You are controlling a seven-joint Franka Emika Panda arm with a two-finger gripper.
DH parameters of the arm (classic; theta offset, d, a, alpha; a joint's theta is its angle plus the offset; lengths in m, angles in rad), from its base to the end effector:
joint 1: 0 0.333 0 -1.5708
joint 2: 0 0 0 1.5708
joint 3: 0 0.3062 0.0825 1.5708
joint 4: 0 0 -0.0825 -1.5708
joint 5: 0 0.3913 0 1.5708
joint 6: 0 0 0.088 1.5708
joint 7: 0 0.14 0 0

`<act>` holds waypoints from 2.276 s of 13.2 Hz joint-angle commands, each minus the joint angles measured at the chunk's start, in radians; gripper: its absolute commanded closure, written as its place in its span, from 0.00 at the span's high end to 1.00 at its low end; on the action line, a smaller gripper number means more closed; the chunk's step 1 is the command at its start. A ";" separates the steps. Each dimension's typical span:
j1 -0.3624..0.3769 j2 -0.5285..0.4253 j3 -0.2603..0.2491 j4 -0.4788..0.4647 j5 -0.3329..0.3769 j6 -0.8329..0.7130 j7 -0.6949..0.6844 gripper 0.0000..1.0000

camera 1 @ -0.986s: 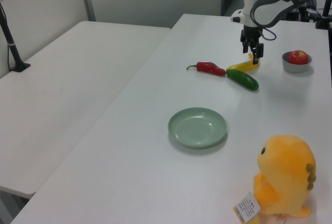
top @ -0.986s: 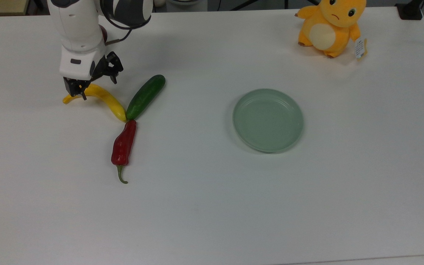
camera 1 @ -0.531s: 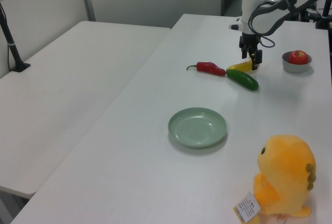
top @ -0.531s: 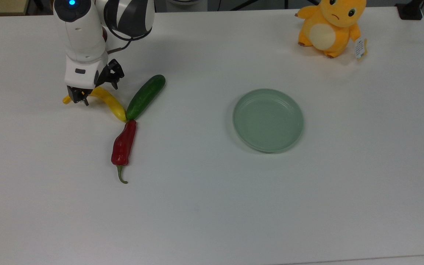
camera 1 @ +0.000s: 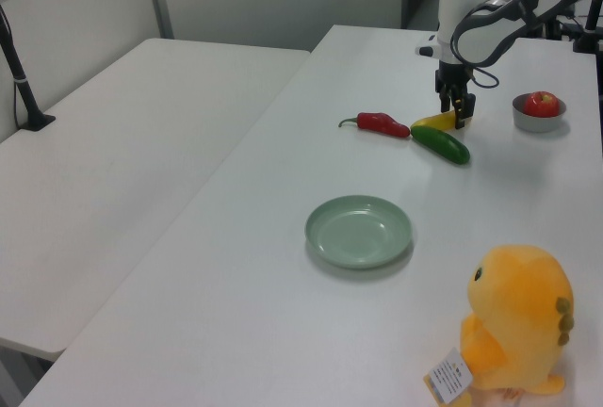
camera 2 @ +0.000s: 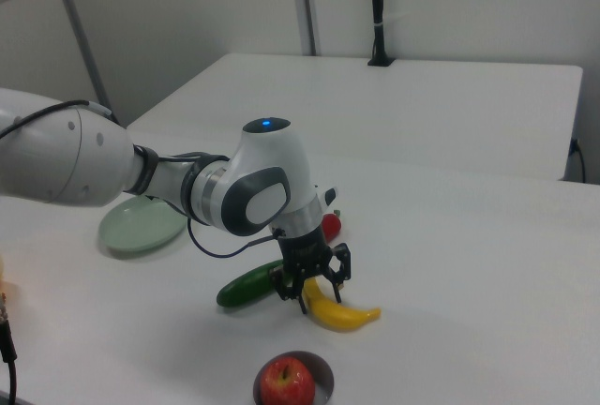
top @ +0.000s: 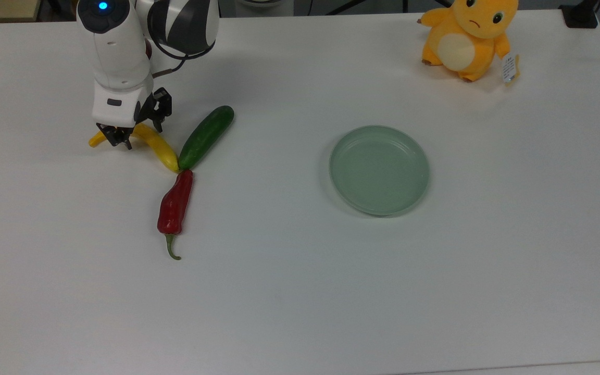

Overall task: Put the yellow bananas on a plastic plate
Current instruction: 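Close the gripper on the yellow banana's stem end, then lift the banana up off the table, then carry the held banana over to the pale green plate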

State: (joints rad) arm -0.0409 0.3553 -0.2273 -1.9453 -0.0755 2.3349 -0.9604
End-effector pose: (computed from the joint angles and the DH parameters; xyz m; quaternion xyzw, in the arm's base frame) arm 0.6017 -0.1655 0.2609 0.9266 0.3694 -0.0215 0.0666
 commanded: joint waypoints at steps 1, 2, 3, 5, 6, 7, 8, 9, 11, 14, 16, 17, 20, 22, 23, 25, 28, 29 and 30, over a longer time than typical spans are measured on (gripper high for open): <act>0.003 0.001 -0.006 -0.007 -0.044 0.026 -0.012 0.44; 0.003 0.001 -0.006 -0.007 -0.046 0.026 -0.011 0.42; 0.003 0.001 -0.006 -0.009 -0.046 0.026 -0.011 0.38; 0.004 0.001 -0.007 -0.007 -0.046 0.024 -0.012 0.22; 0.003 0.001 -0.007 -0.007 -0.046 0.018 -0.012 0.12; 0.003 -0.001 -0.007 -0.006 -0.046 0.014 -0.012 0.09; 0.003 -0.002 -0.007 -0.006 -0.046 0.009 -0.012 0.09; 0.003 -0.005 -0.007 -0.006 -0.046 0.009 -0.011 0.09; 0.003 -0.015 -0.007 -0.003 -0.046 -0.009 -0.008 0.09; 0.004 -0.088 -0.007 0.025 -0.046 -0.139 -0.011 0.09; 0.007 -0.160 -0.006 0.032 -0.044 -0.201 -0.003 0.10; 0.010 -0.189 -0.006 0.034 -0.043 -0.225 -0.003 0.10; 0.033 -0.289 -0.006 0.046 -0.026 -0.333 0.000 0.10; 0.077 -0.346 -0.006 0.064 -0.006 -0.411 0.055 0.10; 0.107 -0.358 -0.006 0.103 0.003 -0.486 0.150 0.10; 0.171 -0.357 -0.003 0.179 0.016 -0.606 0.296 0.10; 0.274 -0.352 -0.001 0.223 0.104 -0.620 0.576 0.10; 0.297 -0.349 0.000 0.227 0.118 -0.617 0.629 0.10; 0.320 -0.348 0.003 0.229 0.140 -0.611 0.675 0.10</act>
State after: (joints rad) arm 0.2096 -0.0103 -0.2190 -1.7538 0.0159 1.7405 -0.4381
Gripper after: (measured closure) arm 0.714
